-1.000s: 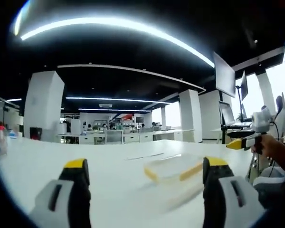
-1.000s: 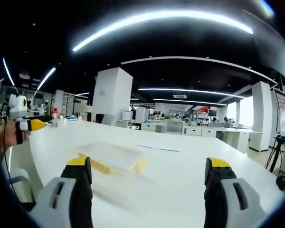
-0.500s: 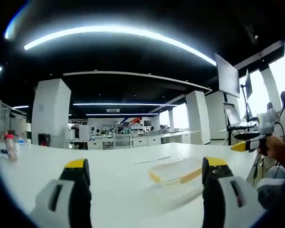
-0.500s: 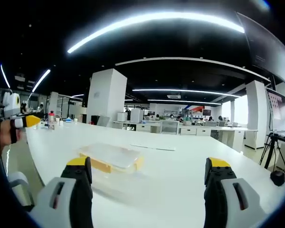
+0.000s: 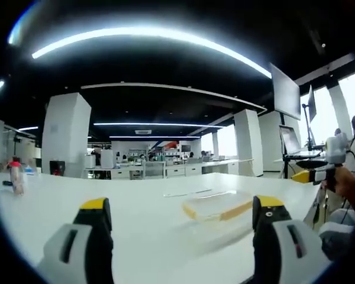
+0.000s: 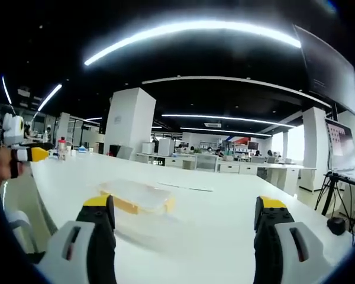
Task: Snap each plastic latch of the storage box into its locked position after aligning the lid with the box until every specified latch is closed and the lid sits flush.
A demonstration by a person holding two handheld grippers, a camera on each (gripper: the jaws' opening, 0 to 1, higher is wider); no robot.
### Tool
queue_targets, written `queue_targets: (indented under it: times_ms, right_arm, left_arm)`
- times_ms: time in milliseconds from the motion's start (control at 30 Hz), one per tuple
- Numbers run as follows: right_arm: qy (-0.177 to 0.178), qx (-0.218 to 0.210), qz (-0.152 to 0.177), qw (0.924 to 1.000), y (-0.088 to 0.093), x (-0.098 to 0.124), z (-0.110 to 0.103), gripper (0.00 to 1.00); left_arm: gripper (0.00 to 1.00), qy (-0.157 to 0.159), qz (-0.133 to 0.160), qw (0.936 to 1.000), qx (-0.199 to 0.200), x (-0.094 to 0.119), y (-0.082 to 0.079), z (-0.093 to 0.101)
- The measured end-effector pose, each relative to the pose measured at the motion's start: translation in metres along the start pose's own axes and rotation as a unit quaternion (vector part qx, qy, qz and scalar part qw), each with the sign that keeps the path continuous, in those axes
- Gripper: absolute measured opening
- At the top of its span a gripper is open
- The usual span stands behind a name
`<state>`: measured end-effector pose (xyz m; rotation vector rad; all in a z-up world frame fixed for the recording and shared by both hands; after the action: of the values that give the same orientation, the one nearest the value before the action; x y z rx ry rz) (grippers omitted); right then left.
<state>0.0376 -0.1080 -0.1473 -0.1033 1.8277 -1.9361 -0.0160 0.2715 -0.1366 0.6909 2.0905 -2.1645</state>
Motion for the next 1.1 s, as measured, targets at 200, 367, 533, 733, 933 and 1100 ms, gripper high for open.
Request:
queue_targets:
  times_ms: [200,367,533,733,933,1100]
  right_arm:
    - [0.010,-0.001,-0.005,0.9999,0.001,0.003,0.002,0.98]
    - [0.009,-0.001,-0.008,0.9999,0.002,0.000,0.001,0.98]
    - [0.007,-0.002,-0.003,1.0000,-0.001,-0.002,0.000,0.97]
    - [0.011,-0.005,0.003,0.9999,-0.002,-0.003,0.004,0.96]
    - [0.014,-0.007,0.001,0.9999,-0.003,-0.004,0.007,0.96]
    - [0.016,-0.003,0.000,0.9999,-0.003,-0.005,0.007,0.97]
  left_arm:
    - [0.99,-0.004,0.003,1.0000,0.003,0.005,0.002,0.002]
    - [0.98,-0.003,-0.003,1.0000,0.004,0.002,0.006,0.002]
    - [0.99,-0.017,-0.015,0.9997,0.013,0.002,0.008,-0.003]
    - [0.99,-0.016,-0.007,0.9997,0.014,0.001,0.002,-0.004]
    - [0.99,-0.022,-0.007,0.9997,0.012,0.001,-0.001,-0.008]
    - [0.99,-0.024,-0.010,0.9996,0.012,0.003,-0.001,-0.013]
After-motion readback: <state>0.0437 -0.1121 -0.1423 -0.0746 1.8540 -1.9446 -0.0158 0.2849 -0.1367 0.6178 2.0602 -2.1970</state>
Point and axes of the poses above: the point that each gripper's makers call its tool centre point, and the gripper's own axes: x roughly backward along the fingers, z roughly to its right, y roughly out of its underside, the point moved 10 cm from there along x, roughly backward along the fingers, and after that the axes turned 12 degrees about z, right-handed, at the moved point
